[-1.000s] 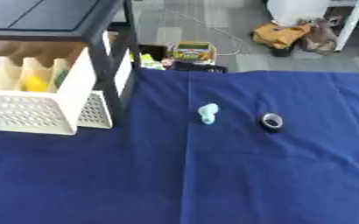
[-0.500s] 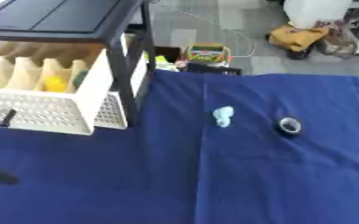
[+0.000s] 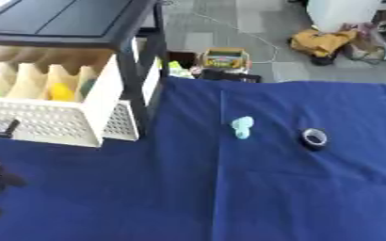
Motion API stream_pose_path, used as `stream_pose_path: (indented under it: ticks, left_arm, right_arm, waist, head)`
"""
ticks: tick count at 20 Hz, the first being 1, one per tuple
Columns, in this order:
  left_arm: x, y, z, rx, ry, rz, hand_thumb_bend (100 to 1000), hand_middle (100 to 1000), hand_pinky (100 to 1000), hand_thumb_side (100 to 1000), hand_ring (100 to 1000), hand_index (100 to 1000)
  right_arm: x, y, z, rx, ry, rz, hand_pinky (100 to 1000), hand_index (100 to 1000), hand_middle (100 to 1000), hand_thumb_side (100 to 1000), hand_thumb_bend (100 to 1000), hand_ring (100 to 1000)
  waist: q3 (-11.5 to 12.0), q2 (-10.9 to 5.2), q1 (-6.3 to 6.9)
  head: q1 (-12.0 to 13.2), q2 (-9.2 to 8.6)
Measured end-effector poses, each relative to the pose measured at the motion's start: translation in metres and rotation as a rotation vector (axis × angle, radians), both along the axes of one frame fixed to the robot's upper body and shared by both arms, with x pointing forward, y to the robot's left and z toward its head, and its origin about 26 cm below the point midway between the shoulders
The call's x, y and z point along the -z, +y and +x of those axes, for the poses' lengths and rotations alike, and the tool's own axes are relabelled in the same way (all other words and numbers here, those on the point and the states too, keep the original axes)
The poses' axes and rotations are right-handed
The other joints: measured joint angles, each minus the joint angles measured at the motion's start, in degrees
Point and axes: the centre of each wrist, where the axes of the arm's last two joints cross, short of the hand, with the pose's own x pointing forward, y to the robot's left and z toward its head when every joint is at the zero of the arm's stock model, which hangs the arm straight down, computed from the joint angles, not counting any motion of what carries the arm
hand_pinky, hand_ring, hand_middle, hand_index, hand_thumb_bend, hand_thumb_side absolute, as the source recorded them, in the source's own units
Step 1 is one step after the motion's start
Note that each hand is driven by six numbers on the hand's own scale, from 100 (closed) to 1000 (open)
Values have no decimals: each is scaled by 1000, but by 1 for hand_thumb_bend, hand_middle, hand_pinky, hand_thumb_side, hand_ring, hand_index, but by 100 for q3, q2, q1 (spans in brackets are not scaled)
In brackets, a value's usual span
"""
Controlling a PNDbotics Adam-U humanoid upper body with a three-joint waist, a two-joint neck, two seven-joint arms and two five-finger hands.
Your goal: Pick up objects from table and place into drawer.
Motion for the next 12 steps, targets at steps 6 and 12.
stream_pose_path:
  ticks: [6, 12]
  left_arm:
    - [-11, -5, 0, -14, -56, -15, 100, 557, 851, 890, 605, 838]
    - [-18, -13, 1, -32, -63, -19, 100, 550, 850, 875, 596, 832]
  right_arm:
    - [1, 1, 0, -1, 2, 7, 547, 751, 470, 944, 100, 690]
    - [2, 1, 0, -1, 3, 10, 547, 748, 468, 944, 100, 689]
  waist:
    - [-17, 19, 22]
    - [-38, 26, 22]
  head:
    - [-35, -24]
    - [-33, -29]
